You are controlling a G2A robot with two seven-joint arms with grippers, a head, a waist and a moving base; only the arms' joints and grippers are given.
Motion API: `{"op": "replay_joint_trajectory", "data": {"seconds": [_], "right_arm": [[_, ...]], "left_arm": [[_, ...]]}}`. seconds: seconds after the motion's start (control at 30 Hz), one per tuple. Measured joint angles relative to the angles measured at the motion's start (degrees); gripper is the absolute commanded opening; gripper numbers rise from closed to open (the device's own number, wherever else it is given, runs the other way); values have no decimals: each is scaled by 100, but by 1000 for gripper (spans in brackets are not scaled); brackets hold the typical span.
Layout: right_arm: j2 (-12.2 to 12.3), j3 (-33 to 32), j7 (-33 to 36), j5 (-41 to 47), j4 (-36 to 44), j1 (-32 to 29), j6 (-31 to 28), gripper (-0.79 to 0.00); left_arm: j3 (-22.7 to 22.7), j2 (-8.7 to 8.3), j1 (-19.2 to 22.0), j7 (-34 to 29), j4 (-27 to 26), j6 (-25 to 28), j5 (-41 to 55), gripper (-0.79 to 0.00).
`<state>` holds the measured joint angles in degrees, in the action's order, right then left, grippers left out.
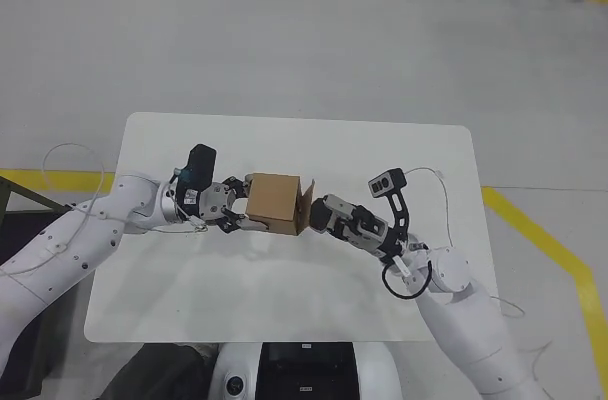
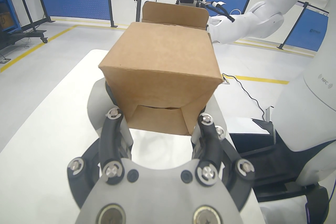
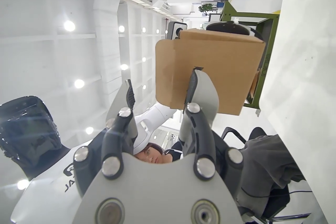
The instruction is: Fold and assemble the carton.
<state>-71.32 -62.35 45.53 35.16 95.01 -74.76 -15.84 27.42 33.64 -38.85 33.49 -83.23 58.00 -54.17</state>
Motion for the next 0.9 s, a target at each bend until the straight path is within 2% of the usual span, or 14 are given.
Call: {"op": "replay_joint_trajectory", "data": {"seconds": [0.3, 0.4, 0.5, 0.63, 0.9], "right_arm": [[71, -125, -325, -974, 411, -111, 488, -422], [94, -163, -401, -1216, 554, -164, 646, -462], [109, -192, -422, -1312, 643, -201, 752, -496], [121, -195, -441, -1411, 726, -235, 848, -471], [116, -125, -456, -1448, 702, -143, 950, -493]], "left_arm": [[81, -3, -24, -148, 3, 0, -62, -357], [123, -2, -43, -206, -4, 0, -78, -360], [164, 1, -69, -246, -19, 0, -78, -360], [219, 4, -105, -291, -38, 0, -87, -357], [336, 14, -171, -389, -85, 0, -98, -357]]}}
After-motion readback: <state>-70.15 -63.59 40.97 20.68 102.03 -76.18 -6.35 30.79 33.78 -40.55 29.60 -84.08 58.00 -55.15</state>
